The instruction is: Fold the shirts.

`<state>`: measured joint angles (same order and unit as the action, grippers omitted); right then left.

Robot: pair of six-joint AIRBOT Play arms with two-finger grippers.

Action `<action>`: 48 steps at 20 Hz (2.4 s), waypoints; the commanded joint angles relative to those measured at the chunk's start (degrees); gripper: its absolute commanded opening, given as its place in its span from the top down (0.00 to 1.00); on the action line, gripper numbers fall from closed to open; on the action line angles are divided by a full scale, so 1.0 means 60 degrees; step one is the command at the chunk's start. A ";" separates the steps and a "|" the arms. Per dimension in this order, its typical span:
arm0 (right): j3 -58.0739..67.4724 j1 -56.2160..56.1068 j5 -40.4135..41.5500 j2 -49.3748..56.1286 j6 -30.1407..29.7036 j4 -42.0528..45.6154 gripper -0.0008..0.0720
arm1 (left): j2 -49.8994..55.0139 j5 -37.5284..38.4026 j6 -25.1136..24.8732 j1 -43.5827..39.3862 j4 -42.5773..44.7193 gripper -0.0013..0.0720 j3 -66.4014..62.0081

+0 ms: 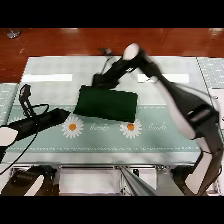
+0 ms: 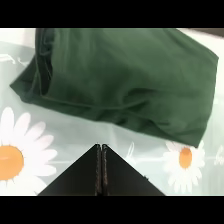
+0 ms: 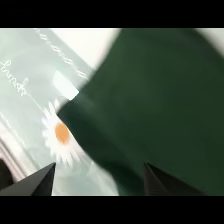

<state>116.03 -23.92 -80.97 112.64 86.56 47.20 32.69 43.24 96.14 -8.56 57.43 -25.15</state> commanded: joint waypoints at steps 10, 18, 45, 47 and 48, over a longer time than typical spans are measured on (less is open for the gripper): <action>-1.0918 0.4994 0.3508 -0.6728 0.0255 0.1122 0.13 | 0.0980 -0.0397 -0.0182 -0.0015 -0.0007 0.96 0.0095; -0.9956 0.2863 0.3330 -0.2980 -0.1290 -0.2124 0.13 | 0.1184 -0.0568 -0.0175 -0.0087 -0.0087 0.96 0.0095; 0.0168 0.7297 -0.3767 -0.4696 0.1603 0.2962 0.96 | 0.1231 -0.0597 -0.0178 -0.0087 -0.0080 0.96 0.0095; -0.0535 0.8324 -0.4036 -0.5329 0.1636 0.2998 0.96 | 0.1231 -0.0601 -0.0178 -0.0087 -0.0080 0.96 0.0095; -0.0776 0.8772 -0.4226 -0.5581 0.1636 0.3177 0.96 | 0.1231 -0.0601 -0.0178 -0.0087 -0.0080 0.96 0.0095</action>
<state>115.37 20.45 -102.52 83.88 95.29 64.95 40.03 39.68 95.07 -9.04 56.93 -24.58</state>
